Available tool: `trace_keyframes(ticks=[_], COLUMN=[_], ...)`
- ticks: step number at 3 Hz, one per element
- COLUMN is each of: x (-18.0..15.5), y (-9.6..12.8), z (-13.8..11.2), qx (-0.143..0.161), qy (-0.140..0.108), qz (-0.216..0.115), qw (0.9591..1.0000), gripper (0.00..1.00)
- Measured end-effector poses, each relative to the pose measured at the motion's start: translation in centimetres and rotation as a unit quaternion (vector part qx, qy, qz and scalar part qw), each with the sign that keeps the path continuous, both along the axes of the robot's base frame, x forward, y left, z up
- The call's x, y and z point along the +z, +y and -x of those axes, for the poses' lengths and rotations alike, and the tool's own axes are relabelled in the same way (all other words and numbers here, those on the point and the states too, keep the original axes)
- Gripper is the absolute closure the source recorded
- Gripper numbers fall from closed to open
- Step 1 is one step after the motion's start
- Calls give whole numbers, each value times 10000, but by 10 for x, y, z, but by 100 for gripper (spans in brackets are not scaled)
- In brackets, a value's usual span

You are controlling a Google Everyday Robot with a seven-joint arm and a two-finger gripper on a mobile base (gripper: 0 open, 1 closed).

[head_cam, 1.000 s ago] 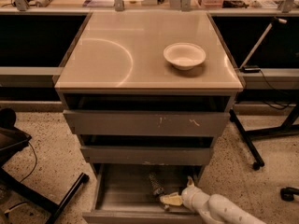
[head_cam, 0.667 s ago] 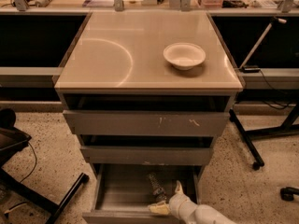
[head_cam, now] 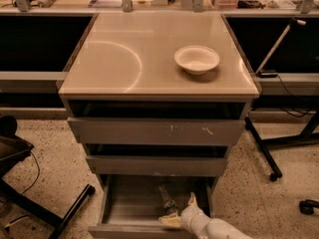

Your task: Pick water bottle from bottom drawer and place on counter

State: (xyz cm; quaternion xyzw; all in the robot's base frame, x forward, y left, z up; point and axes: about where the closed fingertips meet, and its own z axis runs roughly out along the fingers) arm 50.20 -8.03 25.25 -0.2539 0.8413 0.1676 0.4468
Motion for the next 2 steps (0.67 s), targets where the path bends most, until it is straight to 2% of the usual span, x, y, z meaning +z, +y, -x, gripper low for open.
trace_keyframes(ticks=[1, 2], x=[-14, -29], y=[-5, -28], z=[22, 23], qx=[154, 66], qy=[476, 752], qz=[582, 1102], qw=[9971, 9910], gripper=[0, 0])
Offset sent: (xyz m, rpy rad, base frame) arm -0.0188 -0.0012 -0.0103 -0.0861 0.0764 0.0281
